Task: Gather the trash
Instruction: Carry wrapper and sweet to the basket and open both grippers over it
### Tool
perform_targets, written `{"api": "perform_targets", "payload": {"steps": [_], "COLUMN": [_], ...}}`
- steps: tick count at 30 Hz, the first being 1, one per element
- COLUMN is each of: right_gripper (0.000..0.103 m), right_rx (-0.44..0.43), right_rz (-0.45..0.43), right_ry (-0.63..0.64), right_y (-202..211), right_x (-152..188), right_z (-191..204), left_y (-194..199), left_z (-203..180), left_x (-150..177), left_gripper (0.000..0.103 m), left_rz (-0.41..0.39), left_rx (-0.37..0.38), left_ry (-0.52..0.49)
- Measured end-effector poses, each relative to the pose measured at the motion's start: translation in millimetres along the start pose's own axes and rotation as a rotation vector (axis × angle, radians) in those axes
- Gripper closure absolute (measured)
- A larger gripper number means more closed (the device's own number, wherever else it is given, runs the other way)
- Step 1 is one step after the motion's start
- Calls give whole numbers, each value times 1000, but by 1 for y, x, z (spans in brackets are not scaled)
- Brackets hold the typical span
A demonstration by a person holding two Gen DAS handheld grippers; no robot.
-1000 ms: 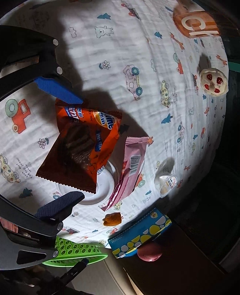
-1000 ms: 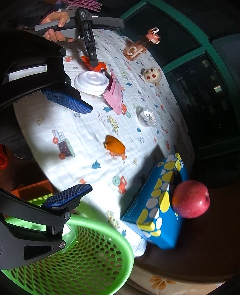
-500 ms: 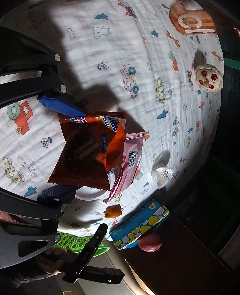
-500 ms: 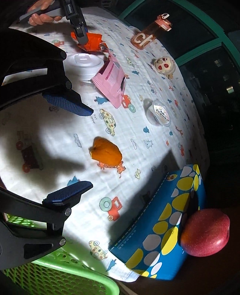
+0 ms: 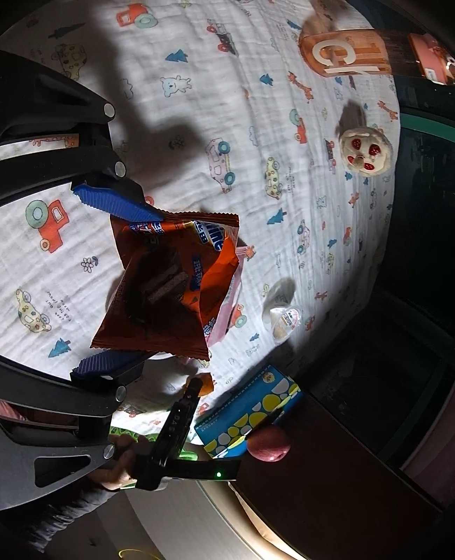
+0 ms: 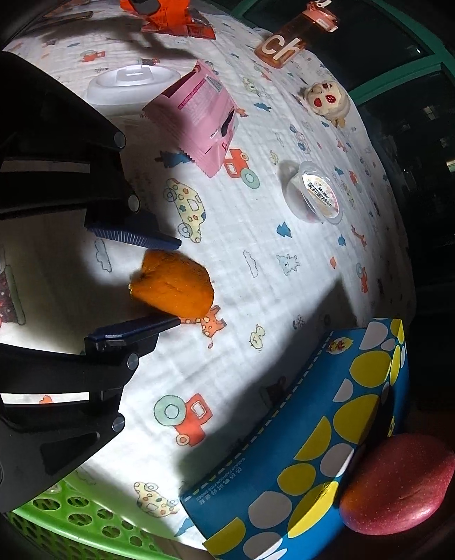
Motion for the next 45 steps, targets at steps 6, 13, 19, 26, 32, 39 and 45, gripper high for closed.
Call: {"api": "perform_targets", "payload": {"steps": [6, 13, 19, 26, 32, 39, 45], "right_gripper": [68, 68, 68, 68, 68, 68, 66], "right_rx": [-23, -56, -53, -13, 28, 88, 137], "right_rz": [-27, -82, -113, -144, -150, -141, -127], "right_ry": [-17, -43, -99, -134, -185, -247, -300], "right_y": [15, 58, 93, 123, 137, 147, 152], "right_x": [2, 12, 29, 49, 67, 91, 110], "right_z": [-4, -18, -48, -90, -131, -182, -221], "left_y": [0, -10, -28, -53, -78, -105, -127], "left_z": [-18, -53, -95, -155, -206, -262, -295], "left_x": [-1, 0, 4, 14, 22, 32, 49], "left_gripper": [39, 39, 39, 39, 39, 39, 39], "left_rz": [2, 15, 42, 77, 120, 169, 206], "left_rx": [8, 45, 96, 158, 206, 258, 291], "left_ry": [-33, -80, -131, -210, -280, -350, -405]}}
Point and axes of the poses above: each gripper's, at about its wrist camera, not at the fingertips, and y roughly against the way its jaws point, z to its left, x to its underside, the point moved 10 cm from there along -y, roughly the way its jaws point, and after that the axes turned 11 degrees about x, right-handed, at the moved point
